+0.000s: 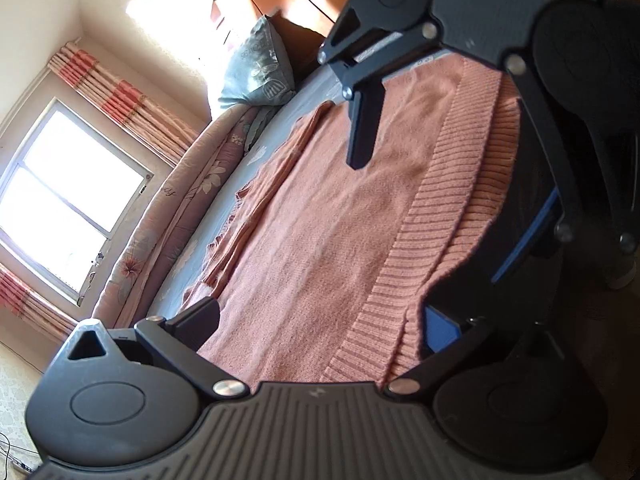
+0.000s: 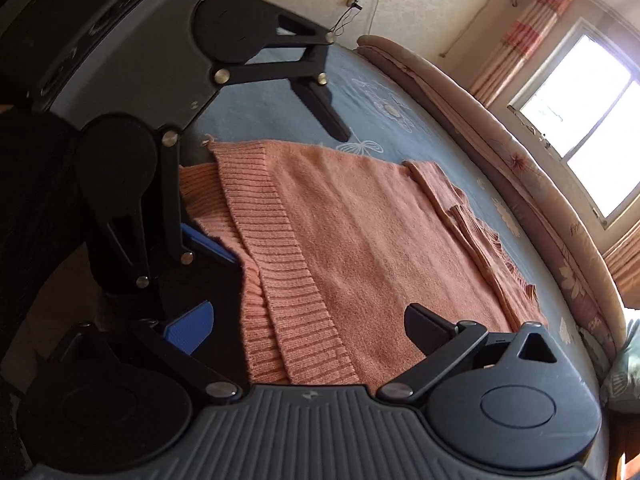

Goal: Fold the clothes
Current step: 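Grasp the ribbed hem of the orange sweater with both grippers, then lift the hem with both grippers and carry it over toward the collar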

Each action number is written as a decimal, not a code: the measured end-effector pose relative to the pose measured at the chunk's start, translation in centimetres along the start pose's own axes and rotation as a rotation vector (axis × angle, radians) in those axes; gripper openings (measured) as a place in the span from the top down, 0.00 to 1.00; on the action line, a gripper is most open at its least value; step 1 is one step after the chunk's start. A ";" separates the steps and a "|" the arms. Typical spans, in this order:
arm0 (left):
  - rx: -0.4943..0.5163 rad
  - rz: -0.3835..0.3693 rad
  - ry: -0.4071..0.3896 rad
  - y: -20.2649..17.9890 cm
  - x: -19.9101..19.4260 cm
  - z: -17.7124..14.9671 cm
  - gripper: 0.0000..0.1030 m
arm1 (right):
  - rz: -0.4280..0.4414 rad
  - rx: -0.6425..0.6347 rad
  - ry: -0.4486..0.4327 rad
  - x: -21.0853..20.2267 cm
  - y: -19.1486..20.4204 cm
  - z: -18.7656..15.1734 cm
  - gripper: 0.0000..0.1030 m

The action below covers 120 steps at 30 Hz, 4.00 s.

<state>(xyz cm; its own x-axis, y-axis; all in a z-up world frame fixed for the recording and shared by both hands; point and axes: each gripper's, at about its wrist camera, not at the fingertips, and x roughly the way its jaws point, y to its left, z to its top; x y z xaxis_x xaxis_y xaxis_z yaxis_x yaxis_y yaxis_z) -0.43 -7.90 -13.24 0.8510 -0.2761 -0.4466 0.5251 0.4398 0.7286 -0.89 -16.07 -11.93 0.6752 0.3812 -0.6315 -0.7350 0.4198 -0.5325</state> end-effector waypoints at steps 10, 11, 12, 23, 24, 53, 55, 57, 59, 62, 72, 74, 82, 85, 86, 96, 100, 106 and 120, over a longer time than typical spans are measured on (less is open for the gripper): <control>-0.079 0.020 -0.006 1.5 -0.3 0.3 0.01 | -0.143 -0.050 0.017 0.8 1.0 1.0 0.26; -0.087 0.021 -0.006 1.6 -0.3 0.4 0.01 | -0.154 -0.045 0.022 1.0 0.9 1.0 0.27; -0.095 0.018 -0.006 1.7 -0.4 0.4 0.01 | -0.163 -0.042 0.030 1.3 0.8 1.0 0.27; -0.062 -0.068 0.026 0.9 -0.7 0.2 0.04 | -0.159 -0.028 0.081 2.6 1.3 1.1 0.89; -0.053 -0.081 0.033 0.7 -0.6 0.3 0.10 | -0.161 -0.016 0.079 2.6 1.1 1.2 0.89; -0.155 -0.048 0.190 2.7 1.2 -0.6 0.77 | -0.365 0.013 0.232 1.9 0.1 -5.3 0.60; -0.153 -0.048 0.189 2.7 1.2 -0.6 0.77 | -0.385 0.028 0.260 1.4 -0.5 -6.5 0.60; -0.148 -0.050 0.190 2.5 1.3 -0.7 0.77 | -0.401 0.050 0.288 0.9 -0.9 -7.4 0.60; -0.142 -0.053 0.193 2.4 1.4 -0.8 0.77 | -0.416 0.059 0.311 0.8 -1.4 -8.2 0.60; -0.117 -0.054 0.199 2.1 1.5 -0.8 0.77 | -0.425 0.065 0.325 0.7 -1.6 -8.9 0.60; 0.051 -0.021 0.216 0.7 1.1 -0.7 0.71 | -0.420 0.056 0.375 0.1 -2.0 -9.8 0.60; 0.085 -0.017 0.220 0.3 1.1 -0.7 0.71 | -0.409 0.064 0.380 0.0 -2.1 -9.7 0.61; 0.191 -0.035 0.232 -0.2 1.1 -0.7 0.77 | -0.342 0.077 0.388 0.3 -2.5 -9.4 0.87; 0.257 -0.044 0.245 -0.8 1.2 -0.8 0.88 | -0.336 0.097 0.378 0.1 -3.0 -9.3 0.89; 0.272 -0.046 0.249 -0.9 1.2 -0.9 0.90 | -0.334 0.104 0.374 0.1 -3.3 -9.3 0.89; 0.371 -0.025 0.255 0.0 1.6 -0.2 0.93 | -0.359 0.084 0.335 -0.6 -5.7 -8.1 0.89; 0.358 0.005 0.253 1.4 2.3 0.3 0.93 | -0.369 0.077 0.323 -0.7 -6.8 -7.8 0.90; 0.354 0.059 0.254 2.9 4.1 1.1 0.93 | -0.409 0.080 0.303 -0.1 -8.8 -7.5 0.91; 0.371 0.151 0.256 5.0 9.1 1.9 0.93 | -0.504 0.003 0.298 2.9 -11.3 -7.6 0.92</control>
<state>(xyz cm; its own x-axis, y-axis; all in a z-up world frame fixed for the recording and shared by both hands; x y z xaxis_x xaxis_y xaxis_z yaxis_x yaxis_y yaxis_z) 9.96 -9.80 -12.68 0.9162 0.0079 -0.4007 0.3975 0.1105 0.9109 8.87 -25.95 -12.06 0.8944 -0.1144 -0.4325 -0.3272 0.4919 -0.8068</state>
